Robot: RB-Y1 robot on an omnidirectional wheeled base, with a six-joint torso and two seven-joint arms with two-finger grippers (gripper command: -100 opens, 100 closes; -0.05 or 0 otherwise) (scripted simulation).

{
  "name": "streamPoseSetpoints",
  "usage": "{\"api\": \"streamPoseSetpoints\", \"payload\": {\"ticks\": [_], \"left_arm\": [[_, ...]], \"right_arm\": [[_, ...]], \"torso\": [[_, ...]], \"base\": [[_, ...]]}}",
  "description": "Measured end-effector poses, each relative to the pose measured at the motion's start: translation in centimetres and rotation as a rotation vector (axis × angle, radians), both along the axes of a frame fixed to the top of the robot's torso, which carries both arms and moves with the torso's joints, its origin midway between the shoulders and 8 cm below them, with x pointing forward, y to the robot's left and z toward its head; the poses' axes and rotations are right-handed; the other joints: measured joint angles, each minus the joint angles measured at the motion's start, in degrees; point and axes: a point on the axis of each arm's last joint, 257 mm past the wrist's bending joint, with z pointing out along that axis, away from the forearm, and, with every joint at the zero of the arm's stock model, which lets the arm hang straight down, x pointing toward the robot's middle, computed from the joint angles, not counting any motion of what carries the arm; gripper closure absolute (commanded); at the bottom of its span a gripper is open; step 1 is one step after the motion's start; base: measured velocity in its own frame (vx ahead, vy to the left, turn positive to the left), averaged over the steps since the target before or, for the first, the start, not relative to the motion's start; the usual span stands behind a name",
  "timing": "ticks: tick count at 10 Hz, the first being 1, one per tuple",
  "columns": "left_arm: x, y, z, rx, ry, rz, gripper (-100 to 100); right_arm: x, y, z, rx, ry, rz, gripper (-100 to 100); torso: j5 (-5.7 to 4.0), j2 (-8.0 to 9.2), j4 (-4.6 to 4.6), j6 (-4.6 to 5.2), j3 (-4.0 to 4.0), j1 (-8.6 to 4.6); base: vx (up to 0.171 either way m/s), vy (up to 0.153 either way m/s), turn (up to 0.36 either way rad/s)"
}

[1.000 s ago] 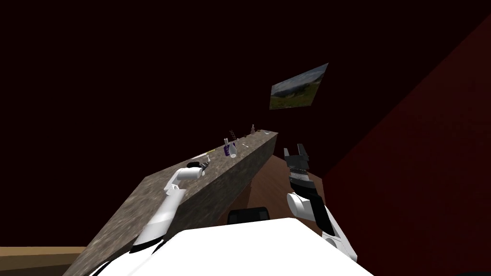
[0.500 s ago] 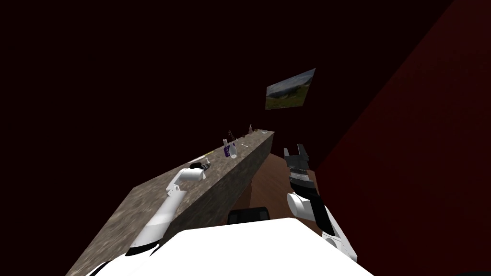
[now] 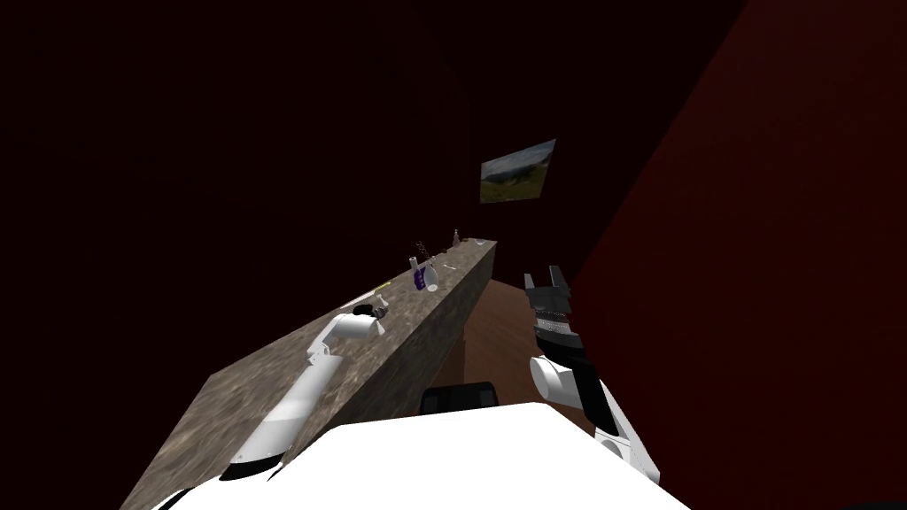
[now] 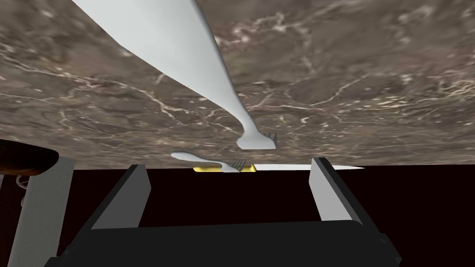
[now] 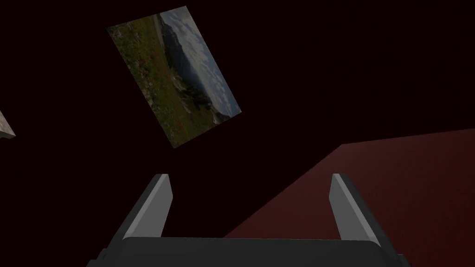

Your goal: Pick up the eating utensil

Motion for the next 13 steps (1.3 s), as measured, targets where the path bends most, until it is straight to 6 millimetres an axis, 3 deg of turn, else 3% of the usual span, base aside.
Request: {"api": "streamPoseSetpoints", "payload": {"ticks": [1,2,4,5,9,11,13], "left_arm": [[-0.1,0.0,-0.1,0.003,0.005,-0.001,0],[-0.1,0.0,-0.1,0.003,0.005,-0.001,-100],[0.0,0.6,-0.6,0.005,0.002,0.009,-100],[0.0,0.6,-0.7,0.005,-0.001,0.009,100],[0.0,0.6,-0.6,0.005,-0.001,0.009,100],[0.0,0.6,-0.6,0.005,-0.001,0.009,-100],[0.1,3.5,1.7,0.036,-0.019,0.042,-100]], "right_arm": [[0.0,0.0,0.0,0.0,0.0,0.0,0],[0.0,0.0,0.0,0.0,0.0,0.0,0],[0.0,0.0,0.0,0.0,0.0,0.0,0],[0.0,0.0,0.0,0.0,0.0,0.0,0],[0.0,0.0,0.0,0.0,0.0,0.0,0],[0.0,0.0,0.0,0.0,0.0,0.0,0],[0.0,0.0,0.0,0.0,0.0,0.0,0]], "torso": [[-0.04,-0.14,-0.02,-0.04,-0.06,-0.23],[-0.09,-0.27,-0.05,-0.03,-0.15,-0.41],[-0.09,-0.42,-0.08,-0.02,-0.23,-0.42],[-0.1,-0.41,-0.09,-0.03,-0.23,-0.47],[-0.12,-0.38,-0.08,-0.02,-0.21,-0.51],[-0.12,-0.38,-0.08,-0.02,-0.21,-0.51],[-0.18,0.12,0.03,0.0,0.07,-0.77]], "base": [[-0.008,0.012,0.009],[0.003,0.019,-0.047],[0.013,0.015,-0.033],[0.0,0.0,0.0],[0.0,0.0,0.0],[-0.048,-0.026,-0.056],[-0.142,-0.071,-0.106]]}}
